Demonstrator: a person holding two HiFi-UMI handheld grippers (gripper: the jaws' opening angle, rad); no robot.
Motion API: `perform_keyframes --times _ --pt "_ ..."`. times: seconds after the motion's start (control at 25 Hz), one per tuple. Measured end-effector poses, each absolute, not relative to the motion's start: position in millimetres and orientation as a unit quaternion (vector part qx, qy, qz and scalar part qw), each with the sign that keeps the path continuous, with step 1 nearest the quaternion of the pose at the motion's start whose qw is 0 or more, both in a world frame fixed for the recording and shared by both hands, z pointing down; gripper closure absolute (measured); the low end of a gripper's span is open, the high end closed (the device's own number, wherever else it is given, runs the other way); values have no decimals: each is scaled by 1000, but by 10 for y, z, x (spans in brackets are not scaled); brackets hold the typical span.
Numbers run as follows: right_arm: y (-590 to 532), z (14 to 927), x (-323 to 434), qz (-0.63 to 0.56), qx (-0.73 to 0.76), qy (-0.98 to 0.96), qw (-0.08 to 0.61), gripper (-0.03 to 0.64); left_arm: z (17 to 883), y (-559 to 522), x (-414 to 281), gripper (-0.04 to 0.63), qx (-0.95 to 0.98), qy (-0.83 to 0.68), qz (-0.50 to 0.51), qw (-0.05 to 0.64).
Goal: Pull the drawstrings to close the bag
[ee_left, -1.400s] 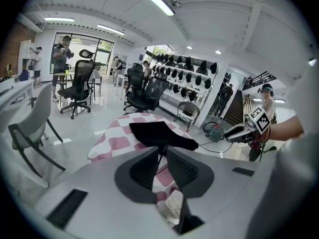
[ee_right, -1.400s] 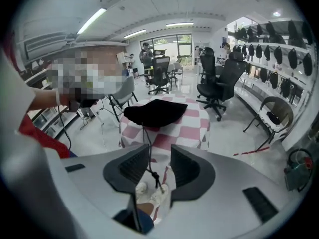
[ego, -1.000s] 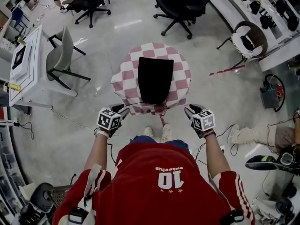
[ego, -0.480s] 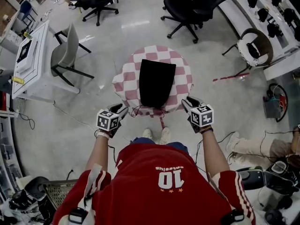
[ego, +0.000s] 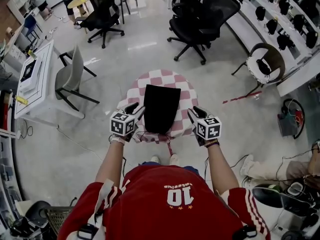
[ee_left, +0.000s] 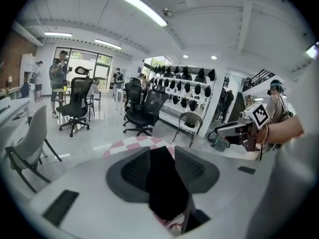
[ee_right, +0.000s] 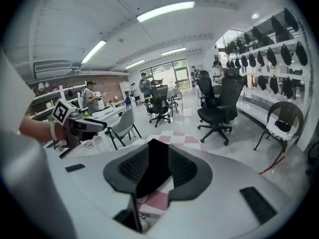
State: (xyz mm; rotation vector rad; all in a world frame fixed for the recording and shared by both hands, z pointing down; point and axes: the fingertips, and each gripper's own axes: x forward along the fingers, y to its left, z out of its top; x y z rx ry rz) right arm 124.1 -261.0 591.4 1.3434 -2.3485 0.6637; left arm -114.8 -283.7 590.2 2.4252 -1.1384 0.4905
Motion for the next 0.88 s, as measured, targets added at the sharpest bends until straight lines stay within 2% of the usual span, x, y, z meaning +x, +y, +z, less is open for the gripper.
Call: perform_keyframes --times 0.24,0.36,0.68,0.88 --pt "-2810 5387 1365 197 489 -838 139 491 5149 -3120 -792 468 891 -414 131 133" --pt "-2872 5130 1443 187 501 -836 123 505 4812 -3161 -681 520 896 -418 113 98" --pt "-2949 4288 1446 128 521 -842 59 574 4103 -3107 -499 583 905 -418 68 53" --pt "-2939 3930 1501 93 545 -833 22 601 3814 -3080 -452 588 903 -425 52 32"
